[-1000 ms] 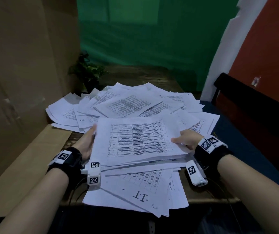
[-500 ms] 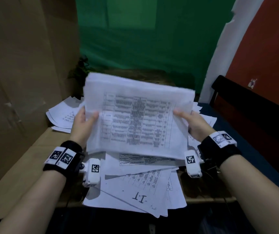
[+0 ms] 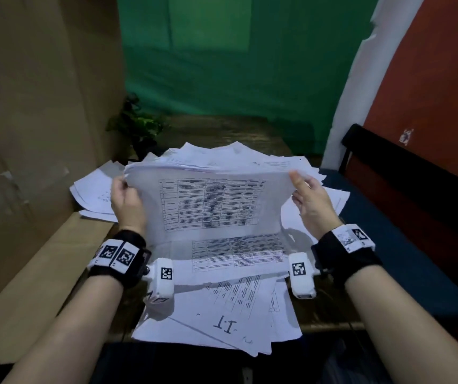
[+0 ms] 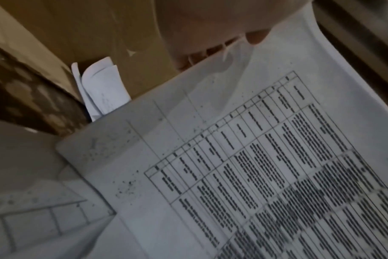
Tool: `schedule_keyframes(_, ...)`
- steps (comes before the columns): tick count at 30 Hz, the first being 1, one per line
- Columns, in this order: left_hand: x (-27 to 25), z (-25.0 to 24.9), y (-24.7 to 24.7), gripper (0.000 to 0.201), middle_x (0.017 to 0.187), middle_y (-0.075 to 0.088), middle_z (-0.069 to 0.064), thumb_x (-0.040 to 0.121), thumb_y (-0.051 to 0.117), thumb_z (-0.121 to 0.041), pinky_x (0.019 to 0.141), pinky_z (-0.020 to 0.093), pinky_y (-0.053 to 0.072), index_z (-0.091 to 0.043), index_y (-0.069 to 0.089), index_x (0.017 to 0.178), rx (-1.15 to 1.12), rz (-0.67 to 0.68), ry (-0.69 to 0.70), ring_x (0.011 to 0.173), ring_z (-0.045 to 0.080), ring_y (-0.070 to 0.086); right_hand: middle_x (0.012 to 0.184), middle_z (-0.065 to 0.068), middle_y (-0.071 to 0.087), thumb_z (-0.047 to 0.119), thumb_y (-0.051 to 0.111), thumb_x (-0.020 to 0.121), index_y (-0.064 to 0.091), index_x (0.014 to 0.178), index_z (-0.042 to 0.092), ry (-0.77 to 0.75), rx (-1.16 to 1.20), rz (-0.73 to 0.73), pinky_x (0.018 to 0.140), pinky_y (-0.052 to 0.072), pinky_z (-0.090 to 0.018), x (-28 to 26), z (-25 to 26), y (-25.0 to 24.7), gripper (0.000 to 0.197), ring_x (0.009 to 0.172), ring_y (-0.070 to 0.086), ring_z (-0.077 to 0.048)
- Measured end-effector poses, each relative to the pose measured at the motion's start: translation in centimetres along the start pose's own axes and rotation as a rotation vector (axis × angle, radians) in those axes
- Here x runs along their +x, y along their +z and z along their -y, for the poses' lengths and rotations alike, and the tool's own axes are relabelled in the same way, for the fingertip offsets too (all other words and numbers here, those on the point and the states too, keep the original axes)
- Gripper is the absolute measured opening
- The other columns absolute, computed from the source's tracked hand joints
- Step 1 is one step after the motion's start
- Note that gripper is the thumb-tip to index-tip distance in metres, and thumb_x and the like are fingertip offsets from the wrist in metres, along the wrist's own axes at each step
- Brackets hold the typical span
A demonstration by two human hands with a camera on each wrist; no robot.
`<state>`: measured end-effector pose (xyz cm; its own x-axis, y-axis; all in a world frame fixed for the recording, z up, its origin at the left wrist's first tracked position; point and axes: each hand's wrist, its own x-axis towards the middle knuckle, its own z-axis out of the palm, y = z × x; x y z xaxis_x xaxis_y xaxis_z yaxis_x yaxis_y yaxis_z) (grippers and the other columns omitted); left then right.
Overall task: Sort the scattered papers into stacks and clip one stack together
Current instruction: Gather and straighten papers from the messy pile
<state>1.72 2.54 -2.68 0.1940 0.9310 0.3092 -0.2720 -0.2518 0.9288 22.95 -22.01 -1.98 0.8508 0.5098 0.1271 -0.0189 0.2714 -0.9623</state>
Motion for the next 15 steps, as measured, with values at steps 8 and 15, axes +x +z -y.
schedule_keyframes(8,-0.1,-1.4,1.3,0.024,0.086,0.055,-0.002,0.093,0.036,0.004,0.076,0.022,0.043,-0.011,0.054,0.099,0.028,0.092,0.164,0.079,0.002,0.052,0.102,-0.003,0.067,0.006,0.059,0.093,0.064,0.104,0.014,-0.213,-0.154,-0.096,0.084,0.051,-0.029,0.5,2.4,2.2,0.014,0.096,0.062,-0.017)
schedule_keyframes(15,0.0,0.5,0.5,0.029,0.082,0.061,-0.007,0.091,0.033,0.006,0.072,0.018,0.042,-0.009,0.056,0.102,-0.023,0.117,-0.081,0.073,-0.002,0.054,0.106,-0.004,0.057,0.015,0.052,0.067,0.055,0.103,0.018,0.009,-0.068,-0.102,0.079,0.038,-0.027,0.5,0.5,0.9,0.036,0.096,0.049,-0.015)
